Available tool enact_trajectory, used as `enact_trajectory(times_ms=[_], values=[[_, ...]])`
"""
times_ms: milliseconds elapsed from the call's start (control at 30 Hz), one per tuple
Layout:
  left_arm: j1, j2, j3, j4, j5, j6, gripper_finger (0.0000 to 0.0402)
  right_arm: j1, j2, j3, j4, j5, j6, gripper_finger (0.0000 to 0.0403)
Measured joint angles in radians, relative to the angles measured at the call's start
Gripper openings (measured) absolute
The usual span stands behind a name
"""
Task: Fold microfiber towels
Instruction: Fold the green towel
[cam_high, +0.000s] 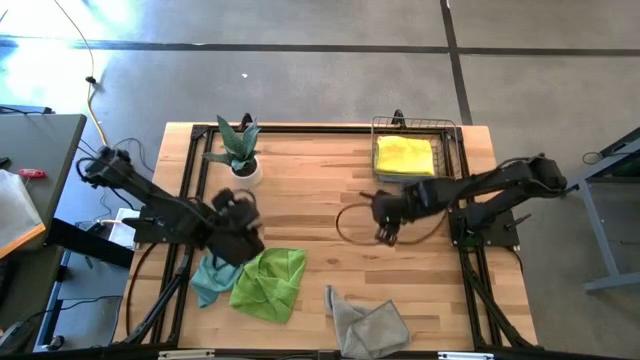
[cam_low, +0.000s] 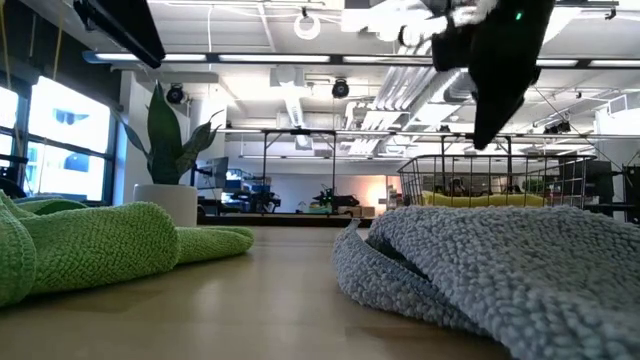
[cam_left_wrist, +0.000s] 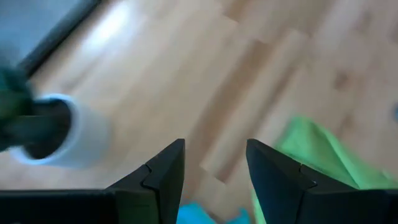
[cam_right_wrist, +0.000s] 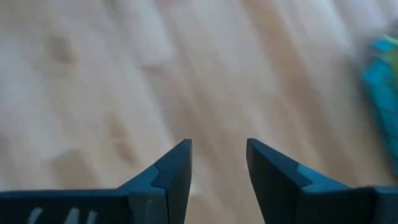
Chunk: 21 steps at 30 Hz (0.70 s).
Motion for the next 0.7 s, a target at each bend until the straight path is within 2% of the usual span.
enact_trajectory(times_ms=[167, 333, 567, 700], values=[[-0.077, 0.124, 0.0, 0.073, 0.065, 0.033, 0.0161, 0.13, 0.0, 0.0, 0.155, 0.014, 0.007, 0.0145], [-0.135, 0.238, 0.0, 0.082, 0.154, 0.032, 0.0161, 0.207, 0.05, 0.0, 0.368, 0.106, -0.084, 0.0145], [-0.198, 0.307, 0.0, 0.08, 0.357, 0.055, 0.0161, 0.222, 0.228, 0.001, 0.771, 0.158, -0.33, 0.0145], [-0.227, 0.3, 0.0, 0.08, 0.4, 0.074, 0.0161, 0.205, 0.345, 0.001, 1.038, 0.156, -0.465, 0.0145]])
